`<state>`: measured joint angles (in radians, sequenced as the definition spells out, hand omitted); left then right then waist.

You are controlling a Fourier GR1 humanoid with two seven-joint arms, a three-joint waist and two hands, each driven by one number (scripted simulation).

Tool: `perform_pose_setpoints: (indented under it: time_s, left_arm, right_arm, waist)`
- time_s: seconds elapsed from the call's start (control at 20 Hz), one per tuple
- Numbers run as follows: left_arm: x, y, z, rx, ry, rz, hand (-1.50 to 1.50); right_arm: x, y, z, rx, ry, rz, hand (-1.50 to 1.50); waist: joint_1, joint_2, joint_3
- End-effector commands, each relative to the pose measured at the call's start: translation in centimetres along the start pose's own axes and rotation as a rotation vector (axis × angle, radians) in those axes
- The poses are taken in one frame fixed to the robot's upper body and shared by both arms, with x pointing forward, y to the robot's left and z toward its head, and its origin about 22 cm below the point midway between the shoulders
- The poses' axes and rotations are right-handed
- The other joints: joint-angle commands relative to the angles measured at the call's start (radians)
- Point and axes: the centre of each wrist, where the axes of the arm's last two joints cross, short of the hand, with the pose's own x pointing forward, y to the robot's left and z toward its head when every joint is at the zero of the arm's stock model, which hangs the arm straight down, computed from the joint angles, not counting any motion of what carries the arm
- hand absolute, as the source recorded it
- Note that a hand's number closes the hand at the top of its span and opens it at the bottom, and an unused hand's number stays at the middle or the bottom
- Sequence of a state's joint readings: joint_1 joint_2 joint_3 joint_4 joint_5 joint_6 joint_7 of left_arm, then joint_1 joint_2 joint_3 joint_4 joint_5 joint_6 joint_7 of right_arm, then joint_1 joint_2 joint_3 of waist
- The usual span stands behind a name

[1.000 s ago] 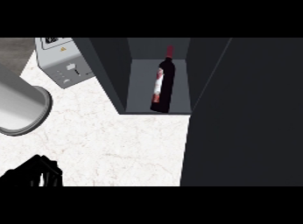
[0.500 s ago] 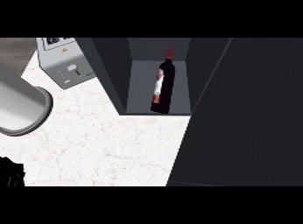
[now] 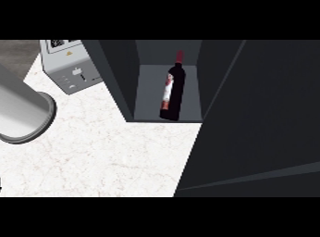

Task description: Pick up the wine, place it into the cabinet and close the cabinet

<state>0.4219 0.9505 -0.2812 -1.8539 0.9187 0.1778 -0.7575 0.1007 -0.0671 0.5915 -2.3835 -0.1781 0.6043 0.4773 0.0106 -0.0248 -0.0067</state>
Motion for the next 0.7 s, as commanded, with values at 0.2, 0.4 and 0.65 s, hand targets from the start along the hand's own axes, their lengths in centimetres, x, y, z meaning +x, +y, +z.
perform_pose_setpoints:
  time_s: [0.2,0.4,0.65]
  left_arm:
    - [0.7,2.0,-0.3,-0.021,0.002,0.006,1.50]
    - [0.7,2.2,0.1,-0.030,0.005,0.020,1.50]
    - [0.4,2.6,0.1,-0.041,-0.004,0.025,1.50]
  right_arm:
    - [0.1,3.5,-4.6,0.056,-0.026,-0.041,1.50]
    - [-0.1,3.2,-4.9,0.024,-0.032,-0.033,1.50]
    - [-0.2,2.9,-5.3,0.043,-0.039,-0.049,1.50]
  waist:
    - [0.020,0.007,-0.002]
    - [0.037,0.008,-0.002]
    - [0.057,0.012,-0.007]
